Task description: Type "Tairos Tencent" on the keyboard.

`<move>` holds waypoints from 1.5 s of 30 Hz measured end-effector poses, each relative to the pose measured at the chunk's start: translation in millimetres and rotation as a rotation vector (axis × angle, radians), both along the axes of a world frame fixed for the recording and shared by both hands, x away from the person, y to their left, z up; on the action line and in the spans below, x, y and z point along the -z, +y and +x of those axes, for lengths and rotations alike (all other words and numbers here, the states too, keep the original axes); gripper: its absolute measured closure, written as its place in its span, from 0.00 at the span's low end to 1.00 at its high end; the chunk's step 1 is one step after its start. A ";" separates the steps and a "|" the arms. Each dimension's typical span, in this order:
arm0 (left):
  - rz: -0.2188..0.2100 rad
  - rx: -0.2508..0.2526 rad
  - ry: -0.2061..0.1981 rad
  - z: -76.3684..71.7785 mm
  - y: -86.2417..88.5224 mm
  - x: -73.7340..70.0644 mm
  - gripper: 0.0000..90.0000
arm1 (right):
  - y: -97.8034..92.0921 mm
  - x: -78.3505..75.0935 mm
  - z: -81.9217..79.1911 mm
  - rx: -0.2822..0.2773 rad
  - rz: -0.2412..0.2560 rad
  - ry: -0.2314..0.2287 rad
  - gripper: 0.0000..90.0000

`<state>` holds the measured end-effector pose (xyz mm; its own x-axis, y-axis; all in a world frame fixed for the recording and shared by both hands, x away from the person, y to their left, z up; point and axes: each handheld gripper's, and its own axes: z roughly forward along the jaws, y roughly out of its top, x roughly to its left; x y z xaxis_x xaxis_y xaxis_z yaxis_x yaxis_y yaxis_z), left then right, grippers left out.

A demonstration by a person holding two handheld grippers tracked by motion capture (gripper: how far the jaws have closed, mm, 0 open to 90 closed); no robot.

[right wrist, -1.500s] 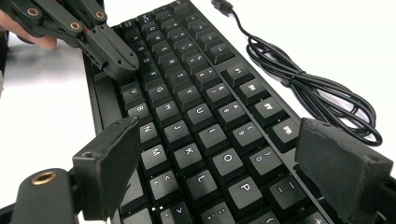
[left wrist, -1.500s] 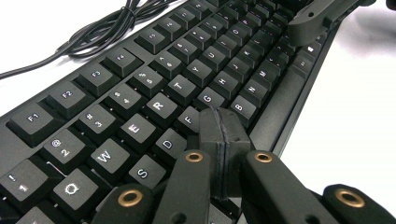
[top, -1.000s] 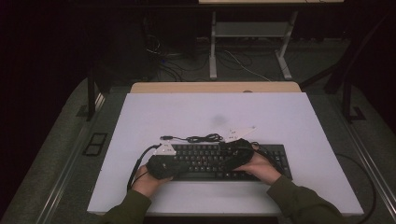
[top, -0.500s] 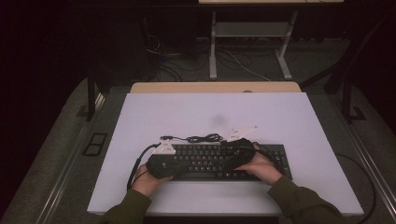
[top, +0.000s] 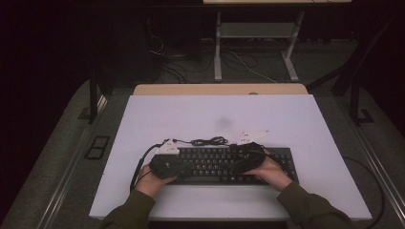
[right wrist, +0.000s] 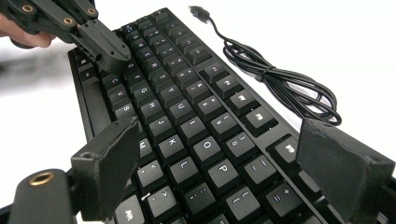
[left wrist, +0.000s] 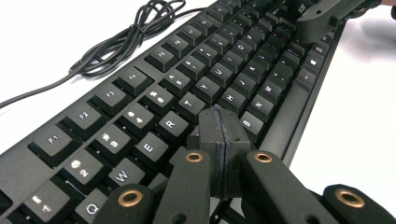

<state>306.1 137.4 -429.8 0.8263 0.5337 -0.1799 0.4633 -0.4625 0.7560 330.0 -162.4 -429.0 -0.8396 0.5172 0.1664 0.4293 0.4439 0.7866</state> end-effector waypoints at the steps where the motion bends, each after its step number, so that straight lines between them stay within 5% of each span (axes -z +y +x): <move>1: -0.001 0.001 -0.001 0.8 0.0 0.0 0.99 | -0.6 0.1 -0.4 0.003 0.004 0.002 0.15; 26: 0.032 -0.029 -0.023 22.8 5.4 -0.2 0.99 | -20.9 0.9 -9.6 0.074 0.006 -0.012 0.15; 45: 0.070 -0.021 -0.017 23.8 5.1 1.9 0.99 | -23.6 1.4 -10.0 0.083 0.004 -0.006 0.15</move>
<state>329.9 142.6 -431.7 0.8174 0.5619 -0.1270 0.4606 -0.5049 0.7300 320.0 -186.0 -430.4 -0.7950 0.5840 0.1639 0.4596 0.4036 0.7911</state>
